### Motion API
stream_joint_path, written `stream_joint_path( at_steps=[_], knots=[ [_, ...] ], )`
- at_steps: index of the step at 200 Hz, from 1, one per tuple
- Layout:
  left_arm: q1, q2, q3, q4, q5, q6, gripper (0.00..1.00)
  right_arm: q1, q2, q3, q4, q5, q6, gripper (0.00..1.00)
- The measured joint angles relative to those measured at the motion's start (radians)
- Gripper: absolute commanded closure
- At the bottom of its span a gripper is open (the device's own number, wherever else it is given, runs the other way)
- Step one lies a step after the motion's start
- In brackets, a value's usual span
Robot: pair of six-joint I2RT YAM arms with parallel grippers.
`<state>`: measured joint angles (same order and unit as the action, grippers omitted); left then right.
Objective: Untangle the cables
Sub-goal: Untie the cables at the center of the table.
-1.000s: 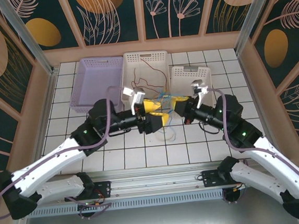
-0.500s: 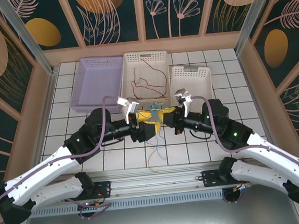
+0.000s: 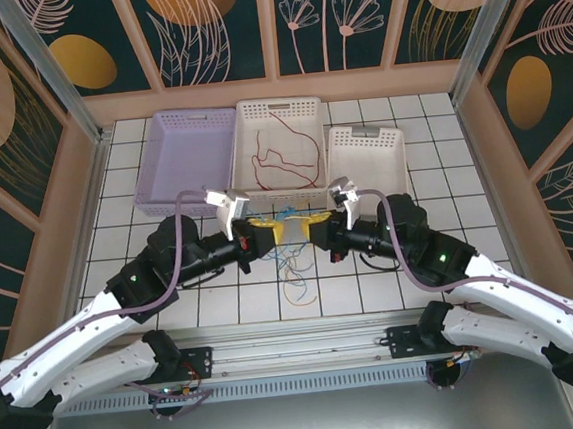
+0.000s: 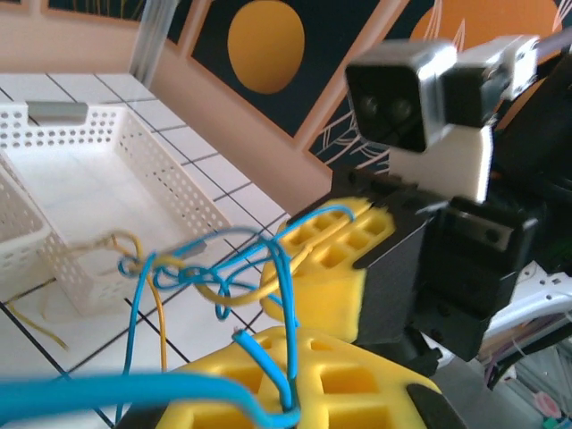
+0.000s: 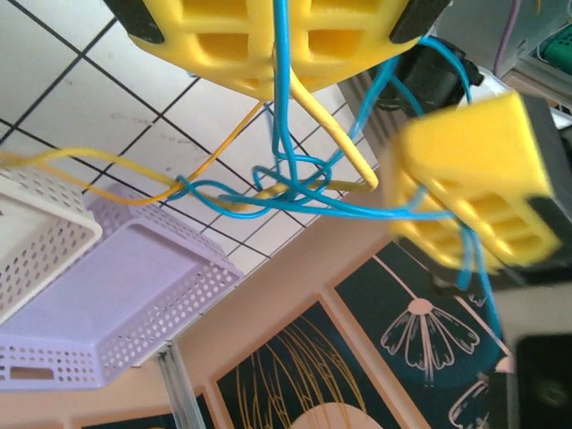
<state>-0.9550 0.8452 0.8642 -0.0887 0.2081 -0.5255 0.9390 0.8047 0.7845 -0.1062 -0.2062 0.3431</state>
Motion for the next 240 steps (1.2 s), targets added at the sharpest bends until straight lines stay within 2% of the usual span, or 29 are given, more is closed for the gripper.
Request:
stream_joint_path(
  at_steps=[51, 97, 125, 164, 240],
  knots=[
    [0.0, -0.066, -0.017, -0.04, -0.078, -0.003, 1.0, 0.001, -0.048, -0.043, -0.037, 0.039, 0.007, 1.0],
    [0.0, -0.153, -0.006, -0.175, -0.27, -0.002, 1.0, -0.034, -0.124, -0.12, -0.09, 0.075, 0.042, 1.0],
    [-0.024, -0.171, 0.049, -0.304, -0.331, 0.005, 1.0, -0.098, -0.161, -0.163, -0.071, 0.022, 0.078, 1.0],
    [-0.02, -0.201, 0.2, -0.422, -0.502, 0.017, 1.0, -0.169, -0.203, -0.179, -0.114, 0.02, 0.141, 1.0],
    [-0.013, -0.296, 0.321, -0.66, -0.718, 0.048, 1.0, -0.207, -0.18, -0.192, -0.199, 0.123, 0.221, 1.0]
  ],
)
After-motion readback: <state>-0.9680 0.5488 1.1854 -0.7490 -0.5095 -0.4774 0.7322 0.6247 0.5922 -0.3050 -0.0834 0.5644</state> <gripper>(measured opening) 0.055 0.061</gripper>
